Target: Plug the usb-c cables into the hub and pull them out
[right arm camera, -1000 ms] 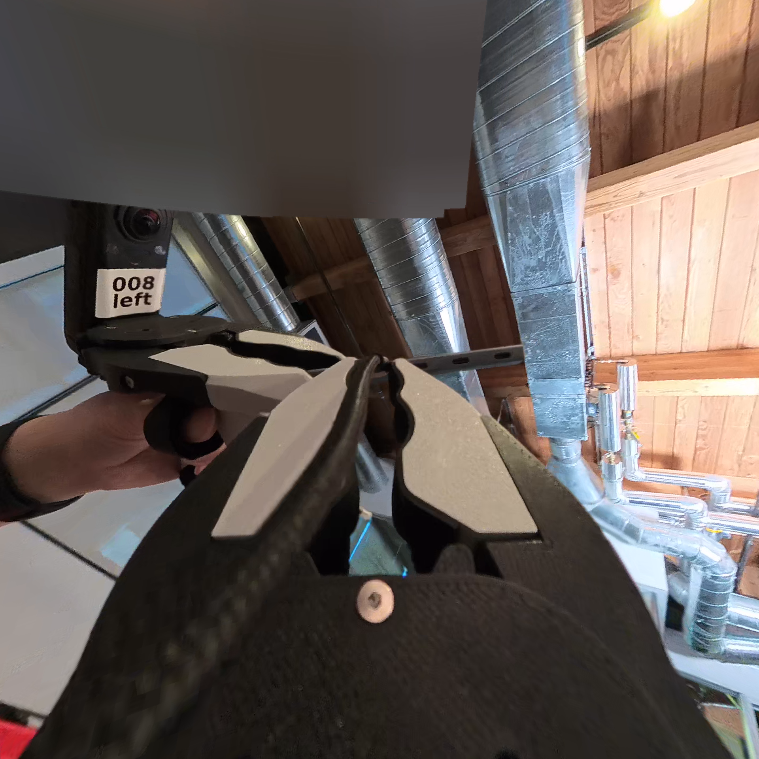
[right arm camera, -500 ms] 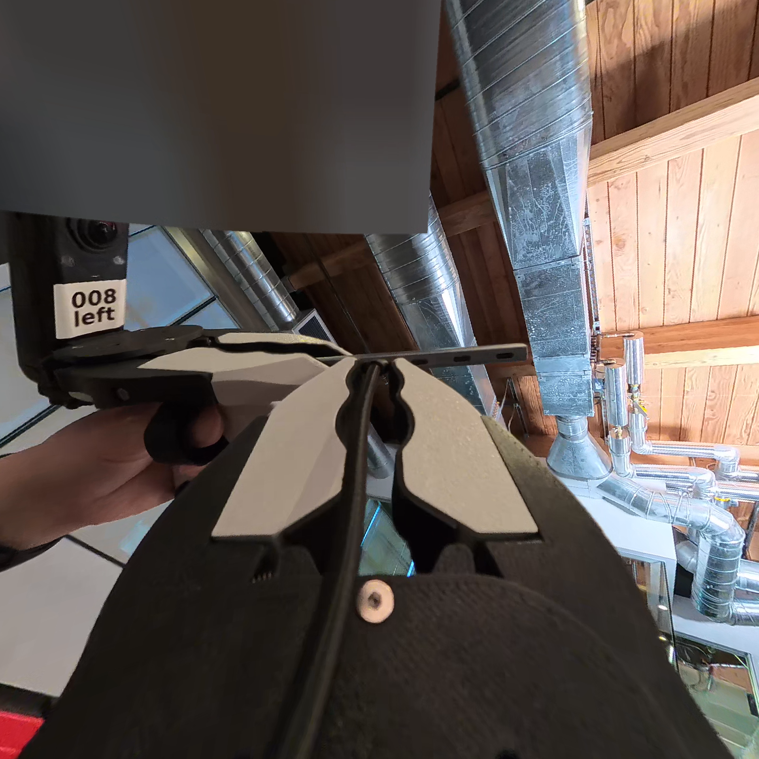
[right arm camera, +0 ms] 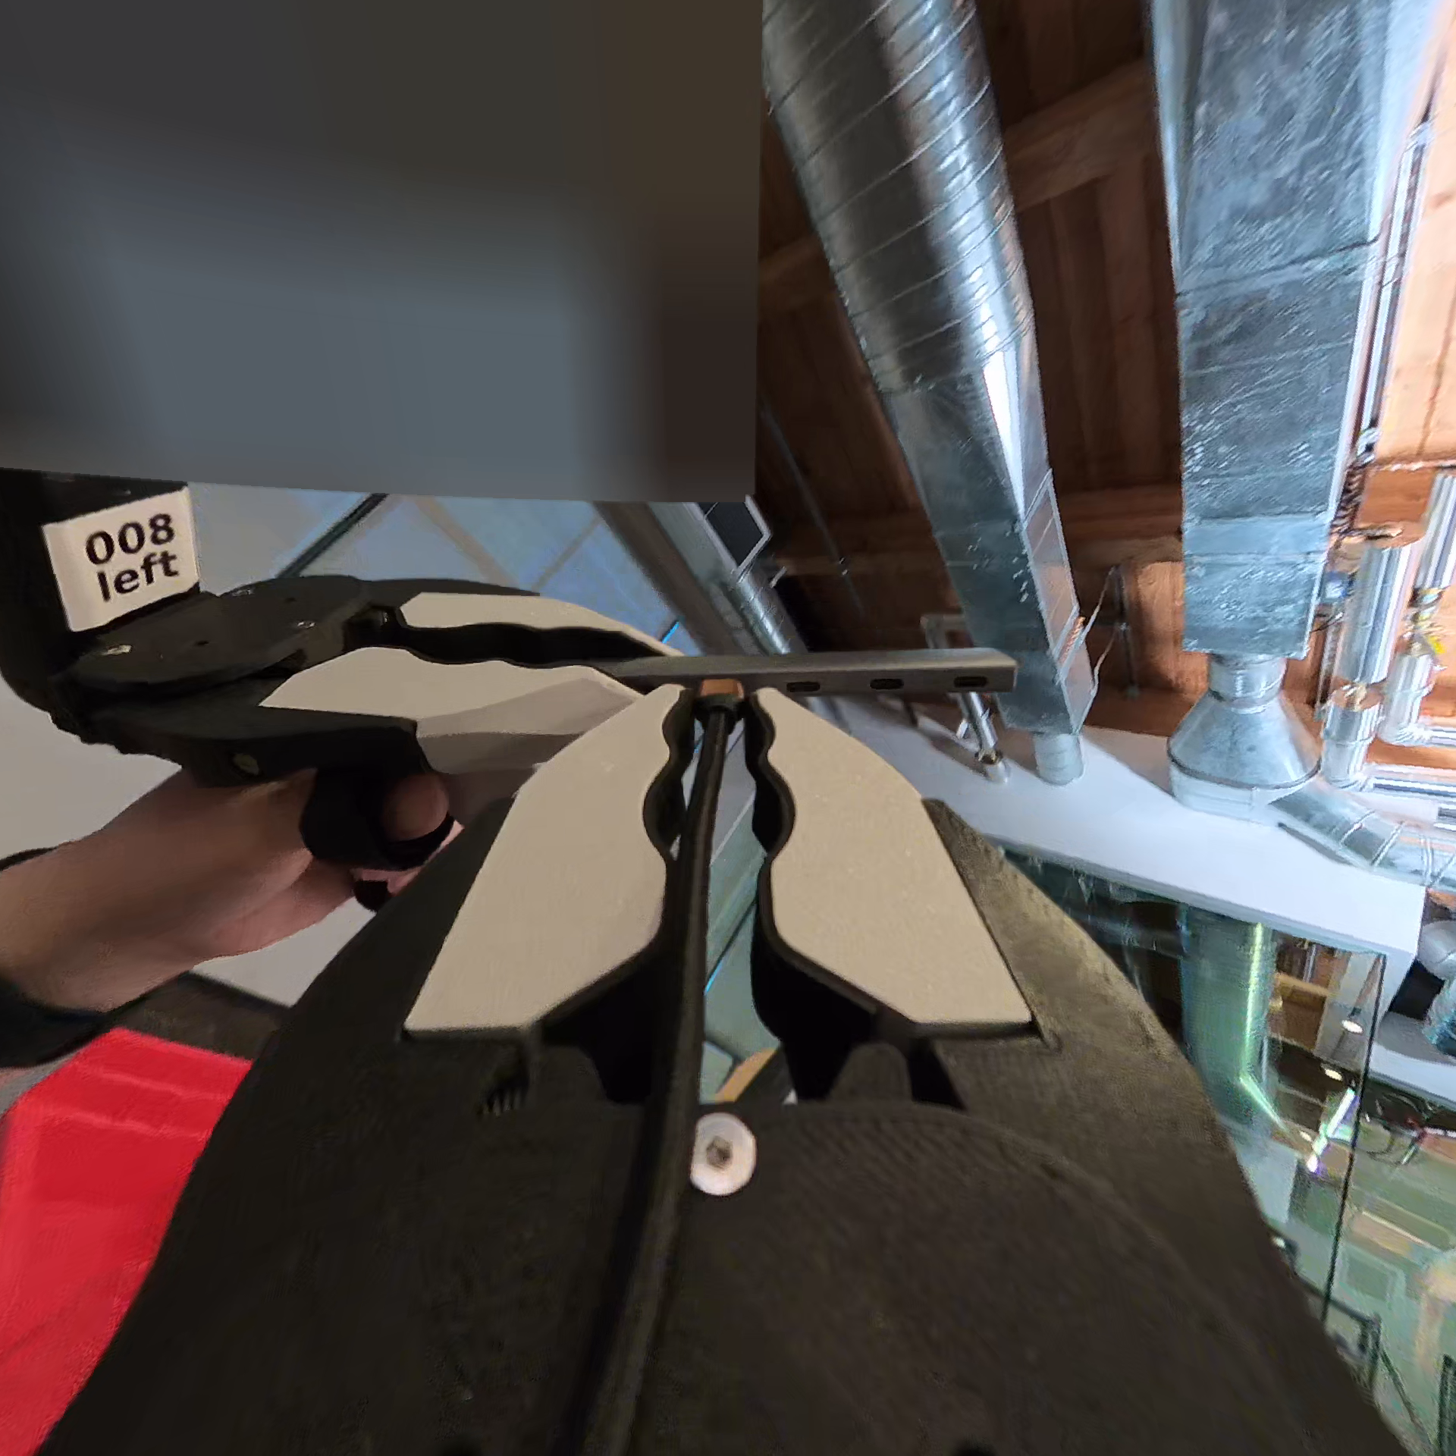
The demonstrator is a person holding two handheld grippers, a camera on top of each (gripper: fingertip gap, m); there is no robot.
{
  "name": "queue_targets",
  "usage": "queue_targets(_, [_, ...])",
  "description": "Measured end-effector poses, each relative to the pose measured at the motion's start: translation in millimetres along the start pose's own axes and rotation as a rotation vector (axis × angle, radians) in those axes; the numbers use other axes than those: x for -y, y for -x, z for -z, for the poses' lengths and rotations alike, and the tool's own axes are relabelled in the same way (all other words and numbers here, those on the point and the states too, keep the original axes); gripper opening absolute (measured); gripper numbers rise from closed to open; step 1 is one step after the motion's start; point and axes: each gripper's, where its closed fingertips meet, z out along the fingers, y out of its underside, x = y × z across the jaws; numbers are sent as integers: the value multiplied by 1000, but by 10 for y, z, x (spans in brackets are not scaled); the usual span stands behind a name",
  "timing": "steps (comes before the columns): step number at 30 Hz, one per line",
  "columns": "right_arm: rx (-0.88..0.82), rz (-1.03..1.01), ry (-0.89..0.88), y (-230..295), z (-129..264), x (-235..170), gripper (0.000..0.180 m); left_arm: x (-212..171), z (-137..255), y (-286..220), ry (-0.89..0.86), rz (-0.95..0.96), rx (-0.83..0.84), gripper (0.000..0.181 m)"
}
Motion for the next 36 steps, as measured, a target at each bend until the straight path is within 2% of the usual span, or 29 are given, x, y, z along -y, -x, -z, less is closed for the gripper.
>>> queue_targets(7, [88,14,170,171,-104,-396,13,-377,194,88,3,72,36,25])
queue_targets(13, [37,17,275,154,-139,-661,13,-649,185,122,-1,214,12,25])
queue_targets(18, [-3,-39,327,126,-131,-867,13,-857,161,124,58,208,12,25])
queue_targets(36, [-46,-98,380,103,-98,-1013,13,-991,138,80,90,348,-33,25])
